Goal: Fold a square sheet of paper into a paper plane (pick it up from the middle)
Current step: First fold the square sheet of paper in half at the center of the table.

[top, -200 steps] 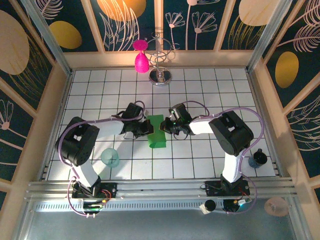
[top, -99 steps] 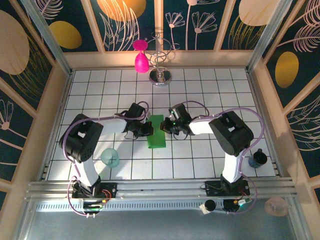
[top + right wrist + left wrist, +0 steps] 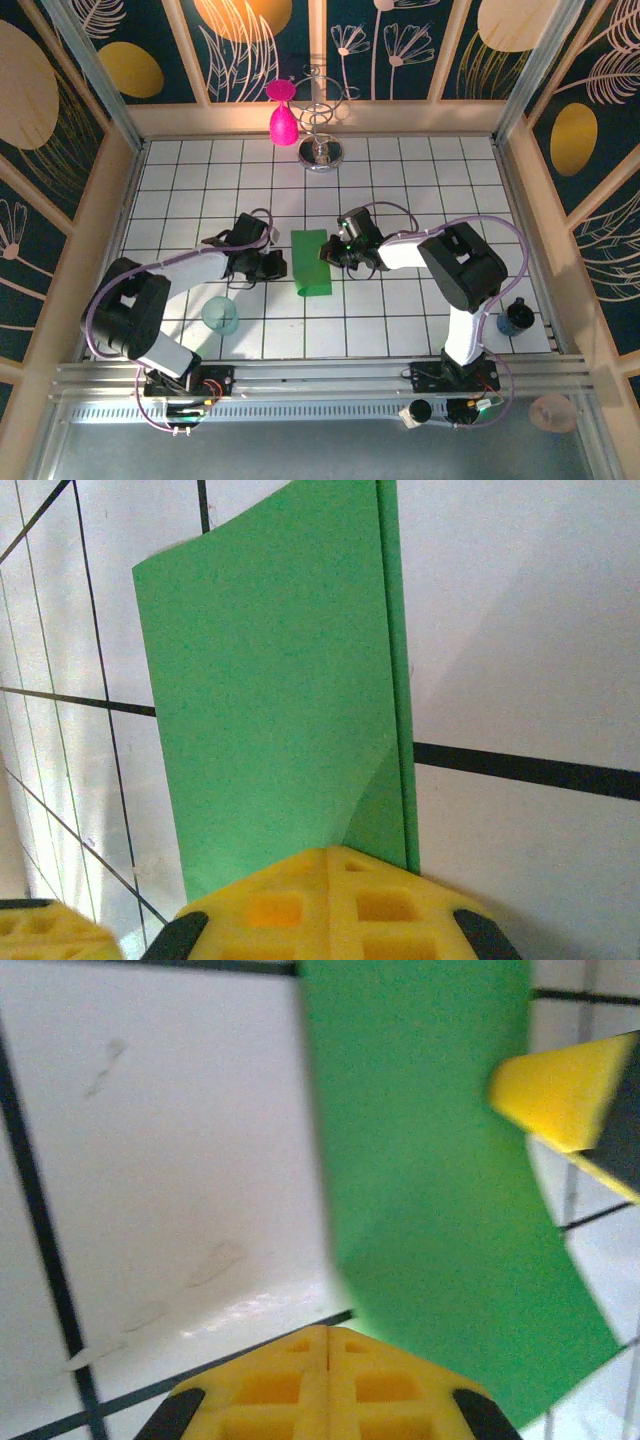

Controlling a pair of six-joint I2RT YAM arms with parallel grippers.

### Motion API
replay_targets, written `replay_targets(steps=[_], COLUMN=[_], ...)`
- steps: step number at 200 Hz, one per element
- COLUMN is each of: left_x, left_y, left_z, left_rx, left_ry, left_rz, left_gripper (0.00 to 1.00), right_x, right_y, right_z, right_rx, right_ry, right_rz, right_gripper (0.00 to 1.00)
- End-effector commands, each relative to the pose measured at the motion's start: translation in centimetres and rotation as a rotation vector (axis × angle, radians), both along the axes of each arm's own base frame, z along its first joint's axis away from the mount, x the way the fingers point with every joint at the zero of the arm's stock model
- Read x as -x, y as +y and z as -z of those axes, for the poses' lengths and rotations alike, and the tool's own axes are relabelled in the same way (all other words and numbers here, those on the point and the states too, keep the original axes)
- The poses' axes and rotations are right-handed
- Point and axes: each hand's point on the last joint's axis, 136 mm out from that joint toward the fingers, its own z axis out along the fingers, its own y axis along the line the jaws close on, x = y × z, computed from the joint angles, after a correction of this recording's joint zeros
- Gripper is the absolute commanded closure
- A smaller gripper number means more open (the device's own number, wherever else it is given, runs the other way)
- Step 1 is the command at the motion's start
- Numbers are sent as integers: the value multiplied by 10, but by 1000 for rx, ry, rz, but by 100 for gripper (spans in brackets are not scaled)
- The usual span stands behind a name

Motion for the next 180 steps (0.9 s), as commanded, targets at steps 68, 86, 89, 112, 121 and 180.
replay_targets(steps=[68,86,89,112,121,180], left_x=[-9,4,6,25,34,84], left_y=[-56,-51,-50,-29,-20,22], left_z=[21,33,35,48,53,74], left_rx=[76,51,45,-31,-60,-155], left_ry=[65,105,110,154,170,270], left_rz=[78,90,91,79,74,12], left_gripper=[96,96,96,96,96,96], right_x=[92,92,92,93,93,86], right_y=[-118,-118,-118,-118,-119,-118], right_z=[113,114,114,115,116,114], right_rx=[535,536,536,540,541,542], right_ry=[363,364,365,368,370,352], right_rz=[69,67,67,67,68,87], right_gripper=[99,99,99,99,99,100])
